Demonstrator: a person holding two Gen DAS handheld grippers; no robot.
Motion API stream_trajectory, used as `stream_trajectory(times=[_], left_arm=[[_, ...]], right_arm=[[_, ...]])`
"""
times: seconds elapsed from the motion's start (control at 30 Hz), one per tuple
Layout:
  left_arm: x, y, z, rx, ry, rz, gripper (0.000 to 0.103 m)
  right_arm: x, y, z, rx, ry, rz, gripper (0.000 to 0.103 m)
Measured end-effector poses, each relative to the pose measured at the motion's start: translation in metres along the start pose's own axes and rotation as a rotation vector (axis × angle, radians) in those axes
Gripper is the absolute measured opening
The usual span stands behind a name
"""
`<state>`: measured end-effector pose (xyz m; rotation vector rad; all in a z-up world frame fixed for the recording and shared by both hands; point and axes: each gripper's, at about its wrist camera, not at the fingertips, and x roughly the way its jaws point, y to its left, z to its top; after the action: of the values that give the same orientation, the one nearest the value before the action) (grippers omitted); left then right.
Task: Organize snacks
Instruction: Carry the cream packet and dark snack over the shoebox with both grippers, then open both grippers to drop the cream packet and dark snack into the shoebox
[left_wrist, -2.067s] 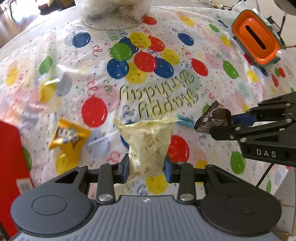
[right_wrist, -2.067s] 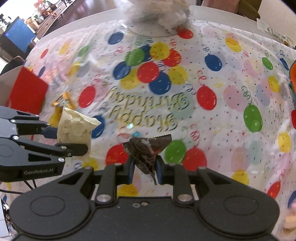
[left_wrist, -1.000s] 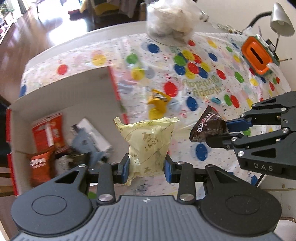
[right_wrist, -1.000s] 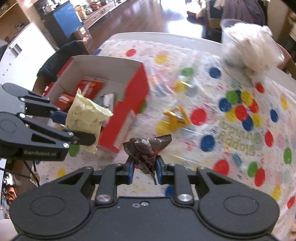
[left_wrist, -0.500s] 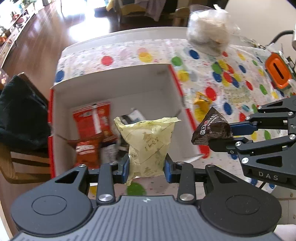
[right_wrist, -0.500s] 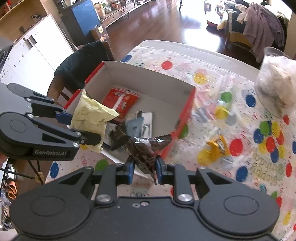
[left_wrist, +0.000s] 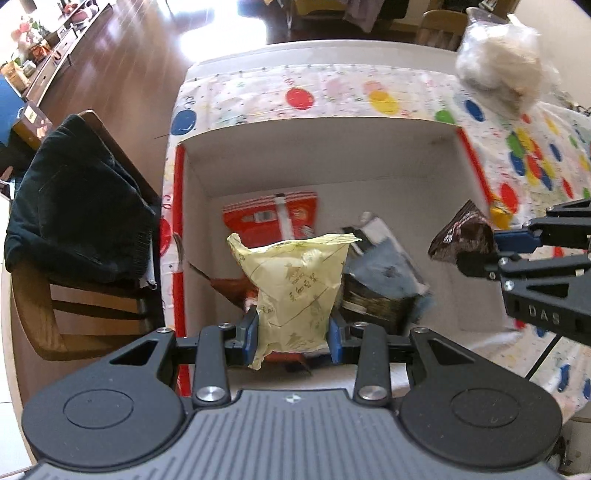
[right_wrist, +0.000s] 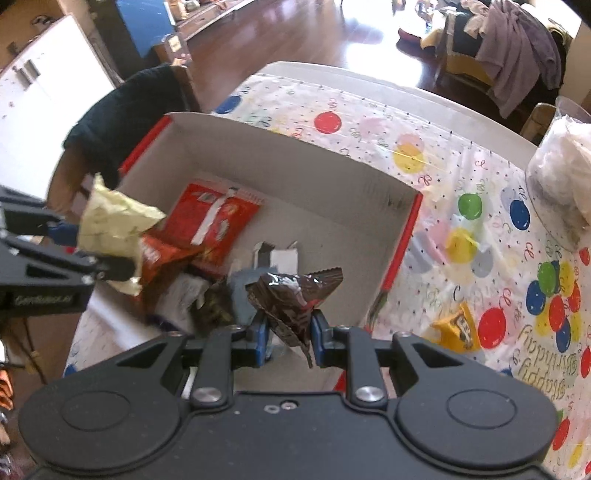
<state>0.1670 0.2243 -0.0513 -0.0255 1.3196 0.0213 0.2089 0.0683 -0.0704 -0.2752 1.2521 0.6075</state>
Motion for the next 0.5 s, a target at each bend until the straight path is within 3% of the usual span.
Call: stream_trajectory(times=[0.27,0.5], left_arm=[[0.025,0.008,0.027,-0.009,-0.008,0.022,0.035],[0.05,0.008,0.039,0.001,0.049,0.007,0.035]], right_arm=[[0.044,-0.002,0.021,0.03,0.038,-0.001,0.022],[0.063,0.008,0.027,0.021,0.072,0.014,0.022]])
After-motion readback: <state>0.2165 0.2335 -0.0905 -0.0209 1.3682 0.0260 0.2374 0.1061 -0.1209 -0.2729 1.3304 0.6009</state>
